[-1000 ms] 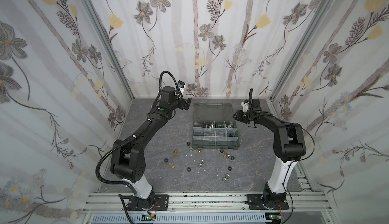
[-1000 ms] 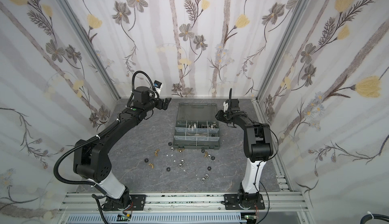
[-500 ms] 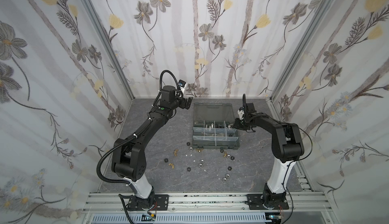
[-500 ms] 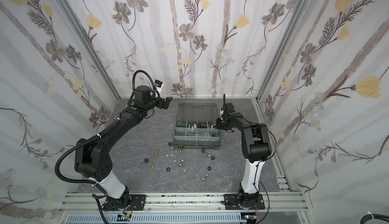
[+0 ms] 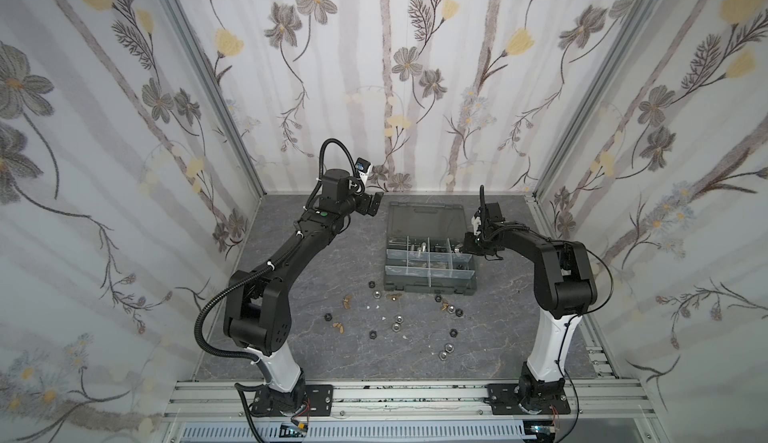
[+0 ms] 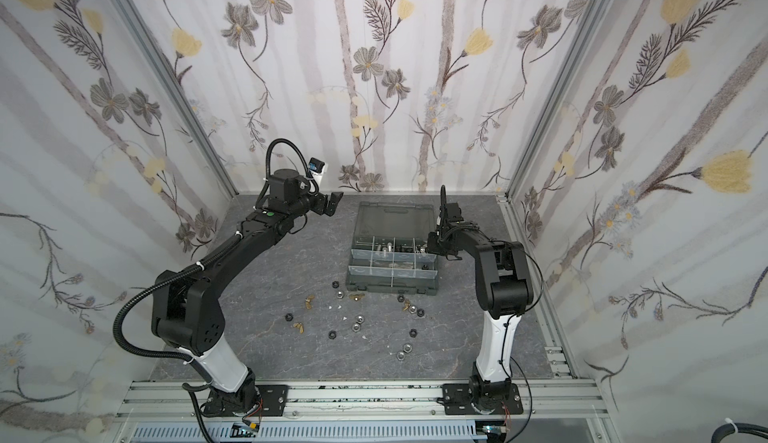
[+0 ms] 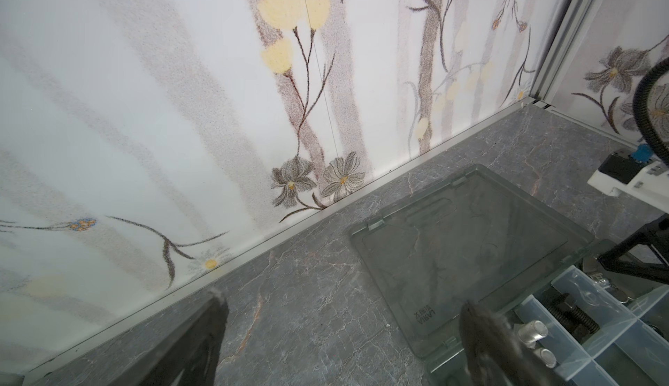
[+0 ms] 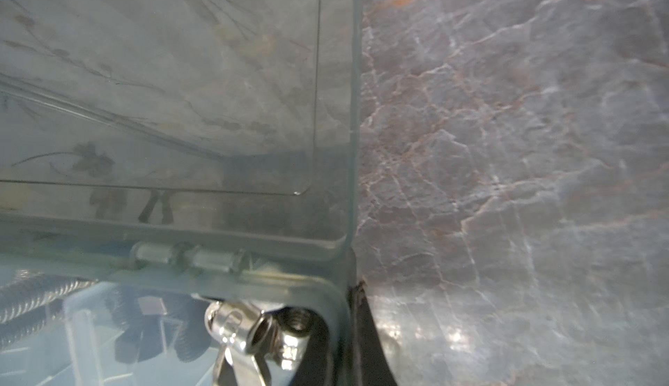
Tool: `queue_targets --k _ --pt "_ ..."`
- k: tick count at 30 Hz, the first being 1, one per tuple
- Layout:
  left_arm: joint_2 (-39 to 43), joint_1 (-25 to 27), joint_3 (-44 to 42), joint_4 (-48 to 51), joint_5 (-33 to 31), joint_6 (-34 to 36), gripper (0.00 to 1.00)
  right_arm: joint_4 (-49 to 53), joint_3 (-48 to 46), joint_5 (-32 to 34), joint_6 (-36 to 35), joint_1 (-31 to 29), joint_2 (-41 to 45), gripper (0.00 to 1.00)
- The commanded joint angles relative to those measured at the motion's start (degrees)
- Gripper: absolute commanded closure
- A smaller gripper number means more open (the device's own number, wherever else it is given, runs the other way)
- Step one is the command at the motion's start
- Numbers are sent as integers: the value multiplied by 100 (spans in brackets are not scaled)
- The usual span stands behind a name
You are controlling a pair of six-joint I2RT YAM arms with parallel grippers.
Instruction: Sort the screws and nuts into containers
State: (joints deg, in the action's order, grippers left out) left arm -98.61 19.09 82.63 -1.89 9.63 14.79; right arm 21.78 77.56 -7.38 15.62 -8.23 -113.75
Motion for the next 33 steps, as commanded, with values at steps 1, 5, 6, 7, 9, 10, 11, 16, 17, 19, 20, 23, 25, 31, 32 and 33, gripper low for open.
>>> queue_targets --k 1,5,6,7,9,10,11,16,17,19,20,23,25,31,32,33 --pt "6 17 25 -250 0 51 0 -767 15 32 154 31 233 95" --pt "33 10 16 -259 -49 93 0 -1121 -124 21 144 32 424 96" --pt "29 14 17 -259 -57 97 0 -1240 -188 5 136 32 478 96" --pt "35 7 24 -257 -58 103 0 -1344 -240 7 135 32 532 96" --pt "37 7 16 -268 -48 103 0 -1397 -246 28 135 37 564 96" --pt "35 7 16 -276 -55 103 0 -1437 -260 25 126 38 575 96" --pt "39 11 8 -290 -58 103 0 -1475 -288 41 104 39 591 96" --pt "70 7 -36 -328 -58 118 0 -1693 -509 417 60 52 684 96" --pt "76 17 -36 -323 -66 128 0 -1769 -576 460 55 69 720 97" --pt "96 18 -28 -312 -66 147 0 -1952 -698 513 60 76 796 96" --pt "99 24 -28 -319 -75 155 0 -2074 -751 501 56 71 833 96" --pt "130 19 -32 -312 -66 159 0 -2164 -760 452 38 76 795 96" --pt "156 24 -45 -305 -58 156 0 -2143 -712 438 -4 76 728 96" --pt "306 42 -145 -345 -73 173 0 -2246 -622 501 -100 84 620 96" --pt "338 42 -180 -360 -84 178 0 -2318 -629 485 -110 85 626 96" --pt "374 54 -206 -364 -100 201 0 -2412 -652 461 -128 85 656 96"
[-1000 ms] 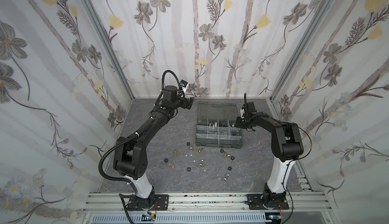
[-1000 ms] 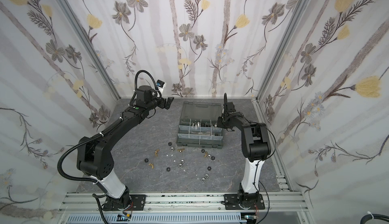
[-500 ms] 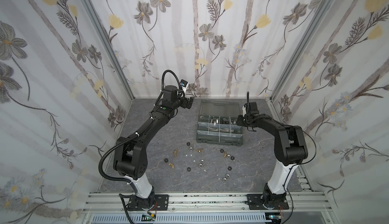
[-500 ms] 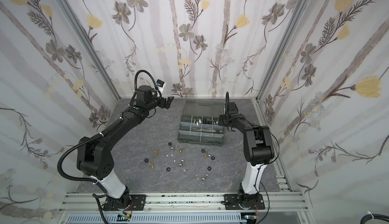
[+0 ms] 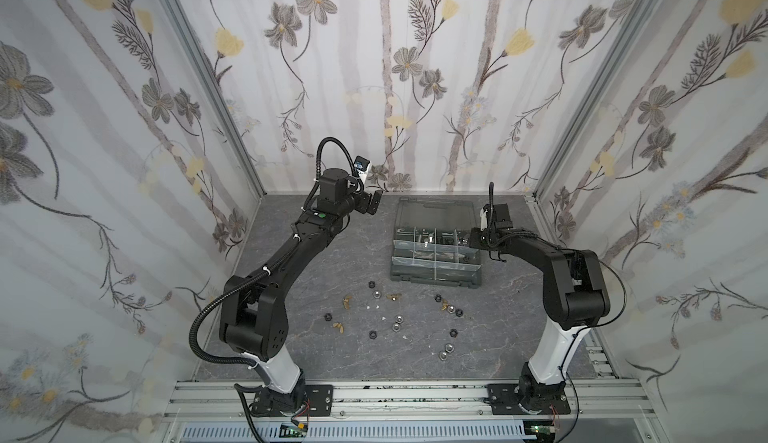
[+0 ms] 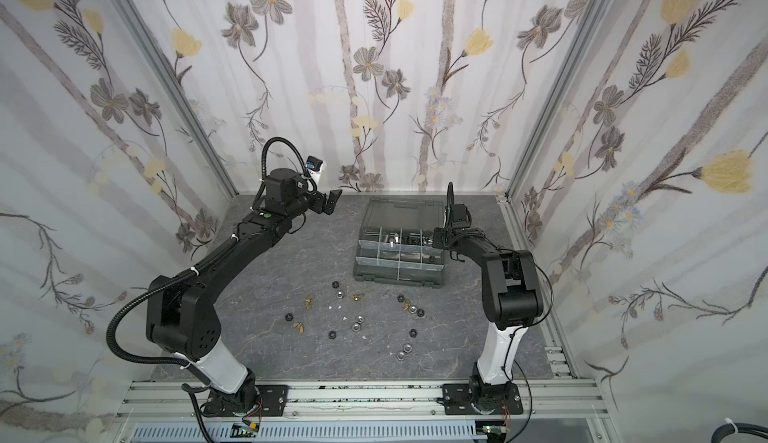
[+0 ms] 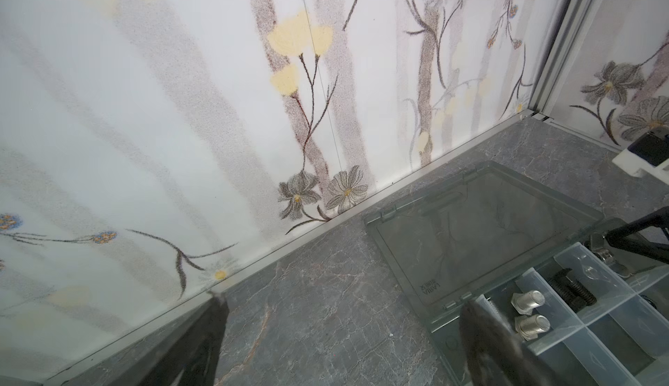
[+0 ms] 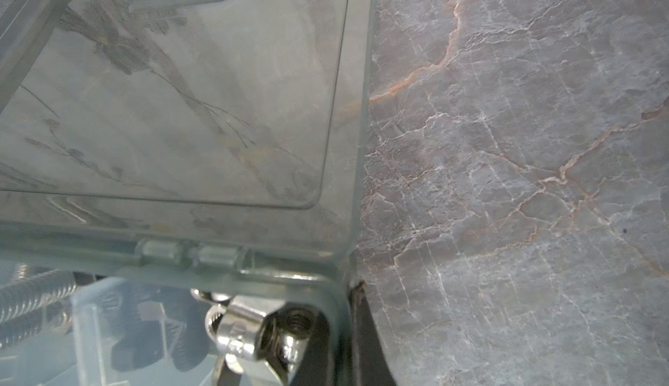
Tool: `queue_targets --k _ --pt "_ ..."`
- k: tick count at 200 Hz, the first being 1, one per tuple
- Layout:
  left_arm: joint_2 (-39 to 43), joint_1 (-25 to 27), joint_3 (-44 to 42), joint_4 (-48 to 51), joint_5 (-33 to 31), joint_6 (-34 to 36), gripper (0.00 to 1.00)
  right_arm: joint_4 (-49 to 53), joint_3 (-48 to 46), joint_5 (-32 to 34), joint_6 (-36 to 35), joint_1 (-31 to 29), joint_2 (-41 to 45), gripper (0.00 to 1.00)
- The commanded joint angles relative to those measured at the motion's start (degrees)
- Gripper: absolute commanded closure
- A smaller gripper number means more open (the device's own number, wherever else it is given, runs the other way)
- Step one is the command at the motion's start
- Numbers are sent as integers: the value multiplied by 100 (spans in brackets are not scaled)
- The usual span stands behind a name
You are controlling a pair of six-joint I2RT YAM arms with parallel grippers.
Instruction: Sort the screws and nuts into containers
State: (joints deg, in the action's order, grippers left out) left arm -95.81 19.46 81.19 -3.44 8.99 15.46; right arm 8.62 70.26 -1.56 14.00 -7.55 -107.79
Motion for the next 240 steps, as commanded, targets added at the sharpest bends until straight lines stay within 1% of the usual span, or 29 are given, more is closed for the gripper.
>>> queue_targets --k 1,51,102,118,149,158,164,172,180,195,212,215,231,240 --pt "131 18 -84 -209 -53 150 0 -1154 67 -133 3 17 69 96" --pt "264 42 -188 -243 -101 150 0 -1257 197 -120 -30 17 -41 95" --pt "463 67 -283 -209 -88 176 0 -192 1146 -331 -38 17 -832 91" --pt "579 75 -326 -184 -125 208 0 45 1281 -424 -42 17 -985 90" --pt "840 101 -475 -187 -200 238 0 258 1251 -538 -38 17 -1062 87" --pt "921 109 -523 -192 -218 247 0 237 1187 -567 -30 15 -1027 84" --pt "976 110 -553 -192 -222 252 0 258 1174 -588 -35 12 -1001 78" --pt "1037 120 -584 -192 -229 256 0 292 1159 -586 -45 15 -952 72" --pt "1108 134 -621 -190 -240 264 0 331 1149 -603 -64 22 -895 70" --pt "1257 136 -666 -167 -261 281 0 495 1105 -653 -162 17 -672 61" --pt "1455 137 -666 -122 -304 256 0 808 953 -532 -218 17 -336 56" --pt "1499 138 -807 -122 -312 255 0 859 902 -515 -219 17 -247 55" --pt "1725 137 -969 -75 -353 205 0 1096 520 -476 -176 8 306 49" --pt "1843 137 -1051 -24 -359 188 0 1206 335 -472 -116 0 559 48"
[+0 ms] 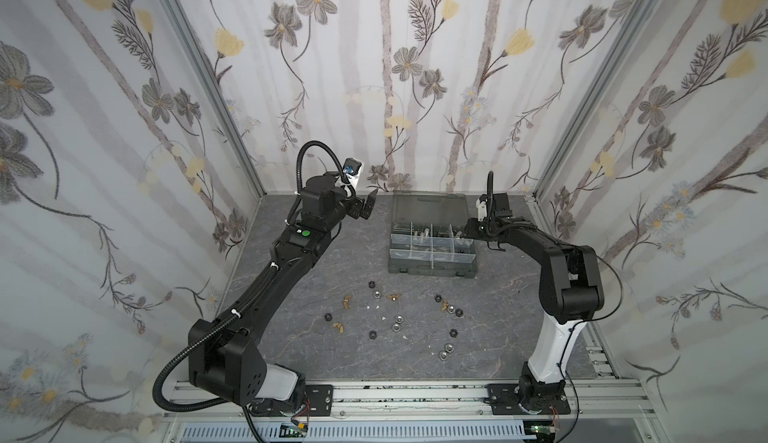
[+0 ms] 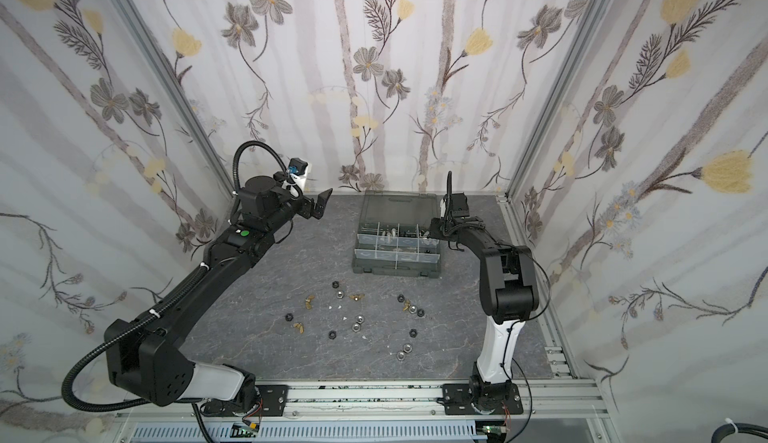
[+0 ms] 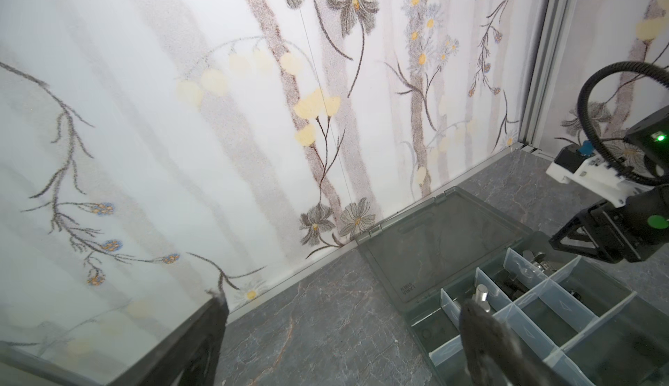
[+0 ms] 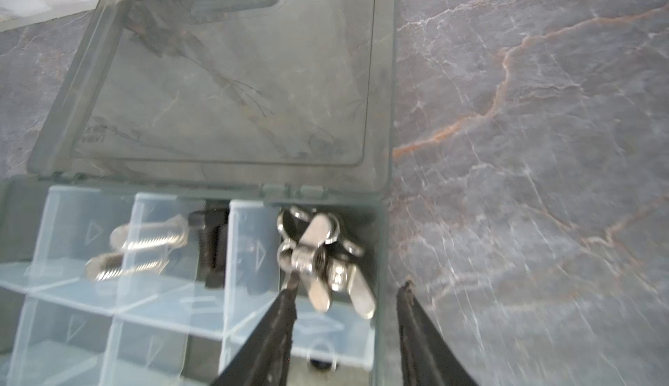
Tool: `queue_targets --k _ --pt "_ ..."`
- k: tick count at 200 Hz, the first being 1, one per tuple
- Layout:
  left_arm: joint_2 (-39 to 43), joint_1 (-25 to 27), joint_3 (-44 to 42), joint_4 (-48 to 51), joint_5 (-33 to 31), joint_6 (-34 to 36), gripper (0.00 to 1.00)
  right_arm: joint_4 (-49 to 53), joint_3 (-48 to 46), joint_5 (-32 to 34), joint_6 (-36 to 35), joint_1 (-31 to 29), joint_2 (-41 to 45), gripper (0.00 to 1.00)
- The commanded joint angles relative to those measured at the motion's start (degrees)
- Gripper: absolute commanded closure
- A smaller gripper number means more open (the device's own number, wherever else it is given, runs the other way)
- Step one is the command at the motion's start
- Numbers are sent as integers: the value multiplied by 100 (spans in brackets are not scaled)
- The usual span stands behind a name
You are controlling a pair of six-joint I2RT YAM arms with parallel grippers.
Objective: Sort the screws and nuts into containers
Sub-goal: 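Move the open right gripper back over the scattered nuts, then lower the right gripper and grasp a black hex nut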
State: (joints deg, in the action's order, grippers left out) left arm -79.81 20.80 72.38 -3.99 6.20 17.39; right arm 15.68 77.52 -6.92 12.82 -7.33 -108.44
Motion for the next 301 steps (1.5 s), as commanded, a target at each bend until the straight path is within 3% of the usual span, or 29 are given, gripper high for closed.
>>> queue_targets --k 1,63,102,141,203,271,301 --pt "258 3 -180 39 -81 -10 0 512 -415 65 15 -27 668 48" --pt "1063 -29 -741 319 -97 -192 0 1446 -1841 208 1002 -871 2336 45" --pt "1507 -123 -975 598 -35 -449 0 1383 -2951 80 1925 -1544 3318 45" --pt "1945 -148 -1312 551 146 -515 0 1325 -3710 -62 2246 -2017 3844 47" --pt "2320 -153 -1455 669 136 -512 0 1152 -4252 -56 2192 -2218 3817 49" --pt "2321 -159 -1420 729 6 -465 0 967 -3894 122 1718 -2222 2892 53" --pt "2296 -160 -1424 740 -39 -422 0 972 -3782 266 1597 -2226 2656 60"
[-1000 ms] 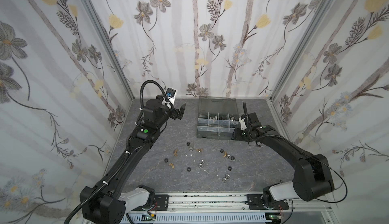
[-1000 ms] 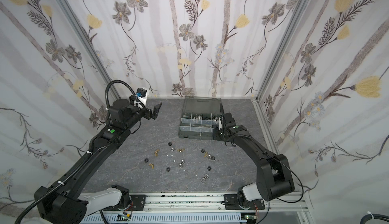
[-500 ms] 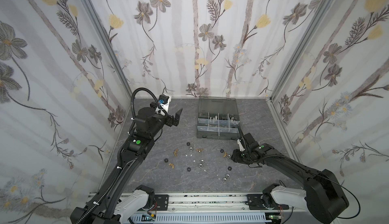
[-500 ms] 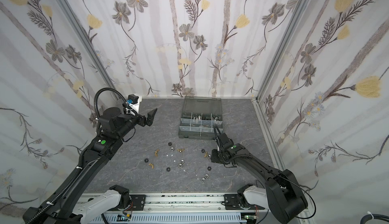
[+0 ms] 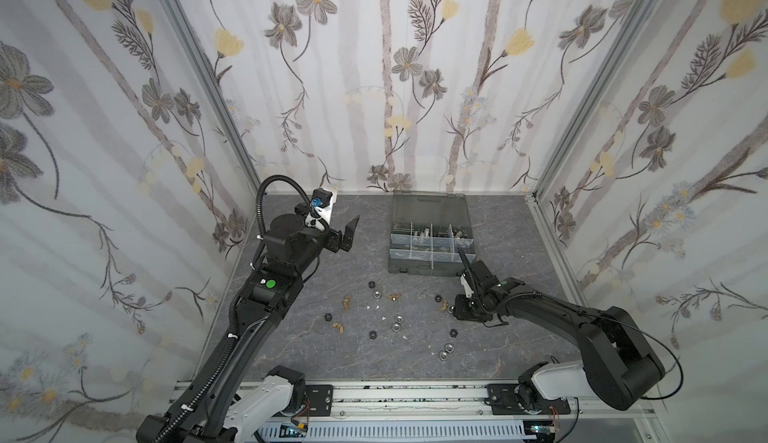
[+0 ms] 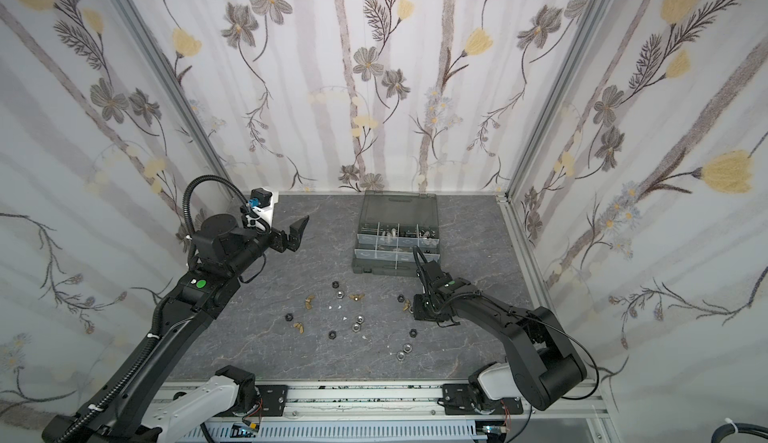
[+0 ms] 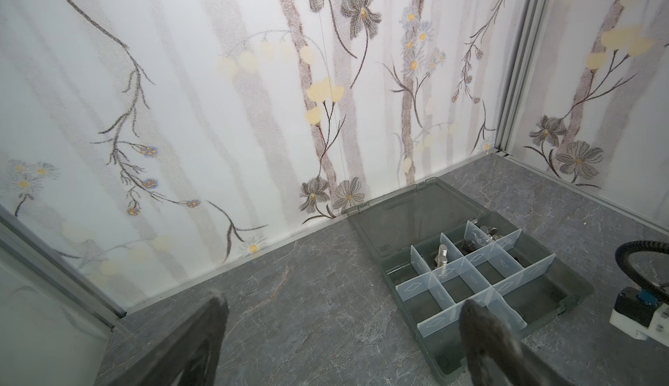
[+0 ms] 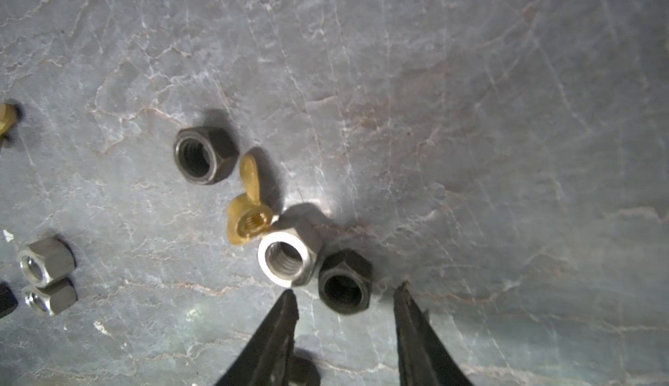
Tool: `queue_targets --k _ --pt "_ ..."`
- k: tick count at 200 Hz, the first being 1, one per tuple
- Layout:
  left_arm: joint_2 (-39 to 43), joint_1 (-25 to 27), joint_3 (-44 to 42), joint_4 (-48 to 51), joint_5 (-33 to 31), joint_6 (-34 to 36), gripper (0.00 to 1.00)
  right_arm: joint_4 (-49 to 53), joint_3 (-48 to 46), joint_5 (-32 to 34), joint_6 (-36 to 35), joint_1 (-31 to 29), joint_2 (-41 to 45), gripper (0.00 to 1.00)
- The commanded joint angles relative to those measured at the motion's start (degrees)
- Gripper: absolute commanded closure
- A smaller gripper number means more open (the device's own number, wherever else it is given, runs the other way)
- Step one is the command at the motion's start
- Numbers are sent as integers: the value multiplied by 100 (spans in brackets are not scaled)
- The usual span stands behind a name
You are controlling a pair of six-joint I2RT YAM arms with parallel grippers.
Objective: Sort the screws and nuts into containers
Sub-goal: 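Lower the right gripper and grasp a black hex nut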
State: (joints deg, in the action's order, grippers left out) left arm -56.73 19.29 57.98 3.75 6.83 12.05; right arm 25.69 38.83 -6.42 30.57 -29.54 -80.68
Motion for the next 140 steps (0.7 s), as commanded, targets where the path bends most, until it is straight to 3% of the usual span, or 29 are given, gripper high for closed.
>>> queue_targets --k 1,87,100,116,140 --pt "-13 -11 14 -33 -107 112 0 -29 84 213 -176 -2 -126 60" --pt "-180 -38 -49 -163 -44 210 0 97 56 228 -290 0 -316 75" --pt "-173 -57 -56 -179 -15 210 0 149 38 231 -319 -7 -316 74" --pt "-172 -63 -69 -190 -6 201 0 232 28 237 -401 -2 -277 63" --pt "-141 -66 -77 -190 21 176 0 283 58 250 -465 1 -152 60"
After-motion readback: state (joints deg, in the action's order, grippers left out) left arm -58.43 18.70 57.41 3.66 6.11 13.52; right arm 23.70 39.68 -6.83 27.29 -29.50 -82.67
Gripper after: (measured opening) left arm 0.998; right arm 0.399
